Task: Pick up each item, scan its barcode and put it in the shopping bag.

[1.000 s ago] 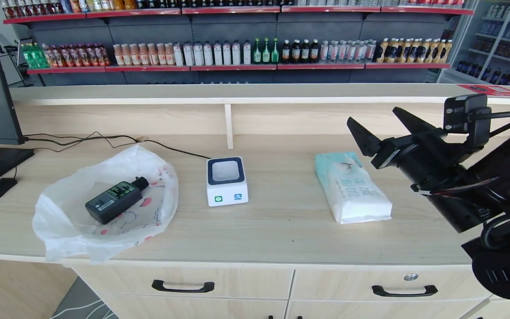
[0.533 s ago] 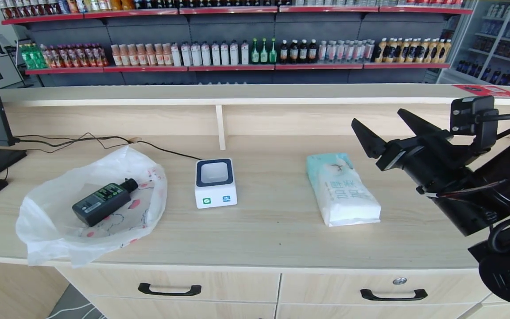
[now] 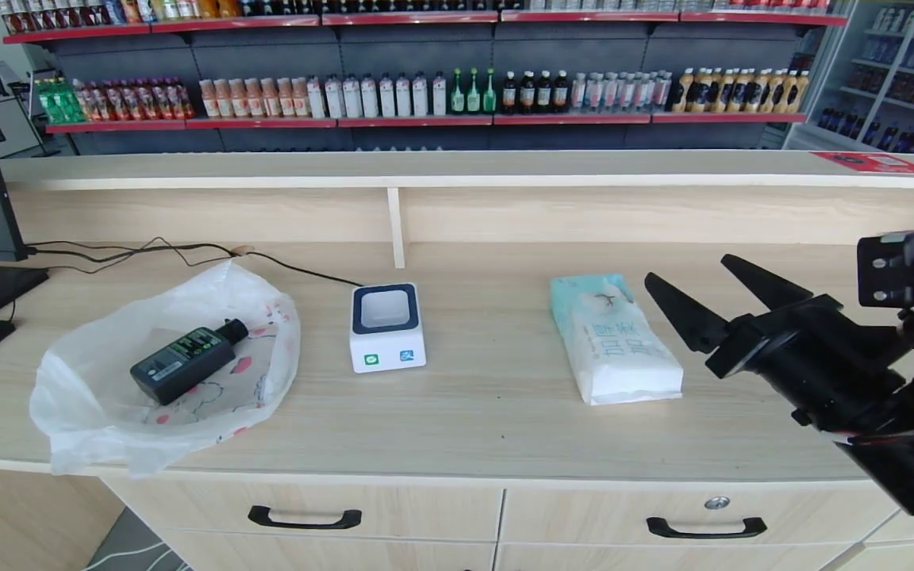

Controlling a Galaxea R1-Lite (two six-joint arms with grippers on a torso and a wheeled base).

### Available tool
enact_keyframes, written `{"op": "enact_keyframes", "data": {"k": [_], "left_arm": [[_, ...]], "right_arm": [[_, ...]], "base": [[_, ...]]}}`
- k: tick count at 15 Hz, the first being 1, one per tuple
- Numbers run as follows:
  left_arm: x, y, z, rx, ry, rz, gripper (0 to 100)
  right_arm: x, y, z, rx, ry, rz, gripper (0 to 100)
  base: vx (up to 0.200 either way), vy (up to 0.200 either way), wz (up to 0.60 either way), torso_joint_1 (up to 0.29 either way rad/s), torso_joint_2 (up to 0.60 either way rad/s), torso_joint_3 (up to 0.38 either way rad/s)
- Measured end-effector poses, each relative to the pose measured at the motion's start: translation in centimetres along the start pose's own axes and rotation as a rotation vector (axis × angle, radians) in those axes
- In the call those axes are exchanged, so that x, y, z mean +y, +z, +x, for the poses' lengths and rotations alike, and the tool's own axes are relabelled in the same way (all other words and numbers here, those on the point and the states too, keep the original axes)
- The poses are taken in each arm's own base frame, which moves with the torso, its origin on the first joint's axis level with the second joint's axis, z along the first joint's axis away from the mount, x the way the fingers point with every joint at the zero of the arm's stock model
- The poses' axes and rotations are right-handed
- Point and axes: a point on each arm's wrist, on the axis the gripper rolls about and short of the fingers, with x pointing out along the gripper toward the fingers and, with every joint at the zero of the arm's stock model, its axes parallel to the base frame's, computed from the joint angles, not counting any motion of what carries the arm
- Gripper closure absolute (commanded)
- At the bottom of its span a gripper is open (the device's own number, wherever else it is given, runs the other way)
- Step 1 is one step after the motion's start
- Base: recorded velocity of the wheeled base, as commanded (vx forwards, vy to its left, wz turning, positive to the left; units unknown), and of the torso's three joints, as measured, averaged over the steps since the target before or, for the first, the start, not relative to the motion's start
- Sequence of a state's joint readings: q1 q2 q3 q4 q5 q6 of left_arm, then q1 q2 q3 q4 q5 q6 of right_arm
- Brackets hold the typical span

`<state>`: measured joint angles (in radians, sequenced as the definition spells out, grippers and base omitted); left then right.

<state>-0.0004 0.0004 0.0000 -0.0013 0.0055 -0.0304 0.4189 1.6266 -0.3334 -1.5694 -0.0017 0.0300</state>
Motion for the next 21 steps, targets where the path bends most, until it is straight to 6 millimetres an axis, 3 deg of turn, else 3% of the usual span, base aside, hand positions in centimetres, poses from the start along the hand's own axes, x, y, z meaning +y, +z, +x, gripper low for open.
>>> {"op": "enact_keyframes", "data": {"k": [3,6,8,13,18,21], "left_arm": [[0.0,0.0,0.0,0.000,0.000,0.000,0],[0.0,0.0,0.0,0.000,-0.001,0.000,0],[0.0,0.0,0.0,0.000,0.000,0.000,0],[0.0,0.0,0.0,0.000,0.000,0.000,0],[0.0,0.0,0.0,0.000,-0.001,0.000,0],[0.0,0.0,0.0,0.000,0.000,0.000,0]], "right_arm": [[0.7,0.7,-0.8,-0.017,0.030,0.019,0],[2.3,1.2,0.6,-0.056,0.165,0.028,0],[2.2,1.2,2.1,-0.061,0.179,0.028,0],[1.4,-1.1,4.0,0.165,0.138,0.097,0],[-0.4,0.4,6.7,0.296,0.076,0.099,0],[-0.9,1.4,8.3,0.287,0.033,0.067,0]], "base": [[0.000,0.000,0.00,0.000,0.00,0.000],[0.000,0.000,0.00,0.000,0.00,0.000],[0.000,0.000,0.00,0.000,0.00,0.000],[0.000,0.000,0.00,0.000,0.00,0.000],[0.000,0.000,0.00,0.000,0.00,0.000],[0.000,0.000,0.00,0.000,0.00,0.000]]}}
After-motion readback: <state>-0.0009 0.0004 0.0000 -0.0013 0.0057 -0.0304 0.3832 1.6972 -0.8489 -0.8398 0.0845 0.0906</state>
